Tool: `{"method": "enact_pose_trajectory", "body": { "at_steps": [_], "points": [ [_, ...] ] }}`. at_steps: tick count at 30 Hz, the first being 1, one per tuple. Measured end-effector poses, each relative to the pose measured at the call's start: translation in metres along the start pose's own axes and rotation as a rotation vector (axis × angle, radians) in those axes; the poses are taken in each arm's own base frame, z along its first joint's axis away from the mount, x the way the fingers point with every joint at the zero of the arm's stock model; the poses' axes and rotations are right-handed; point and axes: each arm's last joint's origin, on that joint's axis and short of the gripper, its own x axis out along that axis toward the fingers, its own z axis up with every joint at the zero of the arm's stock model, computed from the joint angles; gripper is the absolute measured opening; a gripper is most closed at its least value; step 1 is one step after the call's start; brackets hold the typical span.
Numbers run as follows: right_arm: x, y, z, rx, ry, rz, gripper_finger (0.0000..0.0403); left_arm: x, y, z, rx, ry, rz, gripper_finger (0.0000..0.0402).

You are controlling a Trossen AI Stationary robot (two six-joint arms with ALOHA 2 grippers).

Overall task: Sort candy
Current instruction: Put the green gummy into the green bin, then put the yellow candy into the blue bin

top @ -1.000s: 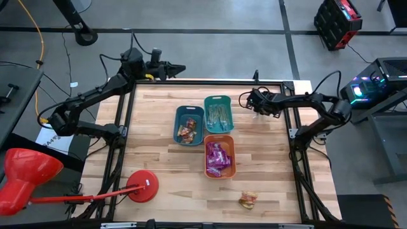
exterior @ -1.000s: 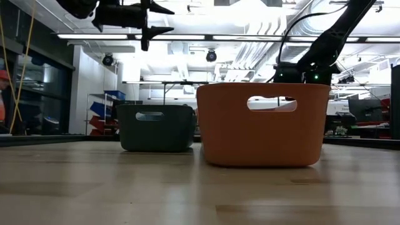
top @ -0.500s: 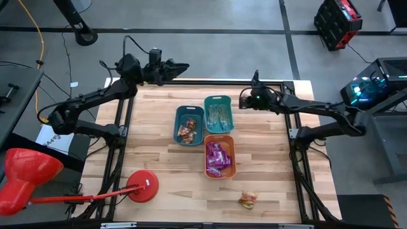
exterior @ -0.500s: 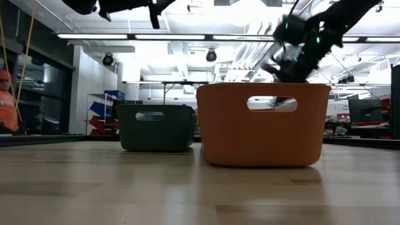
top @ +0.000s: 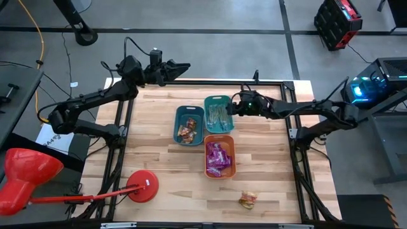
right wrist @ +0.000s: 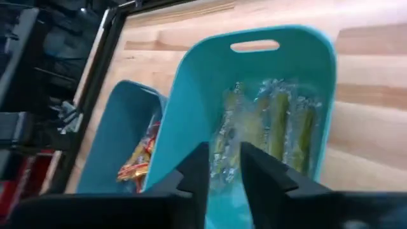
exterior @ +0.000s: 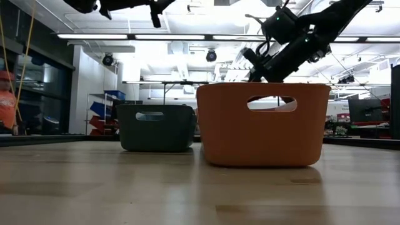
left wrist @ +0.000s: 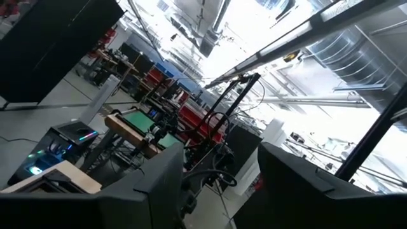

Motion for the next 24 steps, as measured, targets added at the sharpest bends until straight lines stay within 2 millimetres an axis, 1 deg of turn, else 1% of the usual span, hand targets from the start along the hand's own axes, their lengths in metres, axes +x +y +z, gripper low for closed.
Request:
{"method": "enact_pose_trajectory", "body": {
  "at_steps": [4, 6, 9, 11, 15, 17, 21, 24],
  "points": [
    [0.000, 0.006, 0.001, 0.010, 0.029, 0.087, 0.0138, 0.000, 0.000, -0.001, -0.003, 0.004, 0.001, 0.0197],
    [-0.001, 0.010, 0.001, -0.009, 0.099, 0.180, 0.0164, 0.000, 0.000, -0.001, -0.003, 0.004, 0.001, 0.0197],
    [-0.010, 0.017, -0.002, -0.029, 0.262, 0.325, 0.0188, 0.000, 0.000, -0.001, -0.003, 0.008, 0.000, 0.0197],
    [-0.022, 0.024, -0.011, -0.049, 0.352, 0.378, 0.0192, 0.000, 0.000, -0.002, -0.005, 0.018, -0.004, 0.0197],
    [-0.058, 0.040, -0.045, -0.131, 0.527, 0.409, 0.0194, 0.000, 0.003, -0.005, -0.007, 0.058, 0.016, 0.0197],
    [-0.079, 0.046, -0.067, -0.149, 0.598, 0.382, 0.0194, 0.000, 0.004, -0.007, -0.008, 0.082, 0.027, 0.0197],
    [-0.113, 0.050, -0.117, -0.131, 0.736, 0.271, 0.0194, -0.001, 0.009, -0.012, -0.010, 0.128, 0.070, 0.0197],
    [-0.128, 0.053, -0.157, -0.154, 0.821, 0.228, 0.0194, -0.001, 0.011, -0.014, -0.003, 0.152, 0.091, 0.0197]
  ]
}}
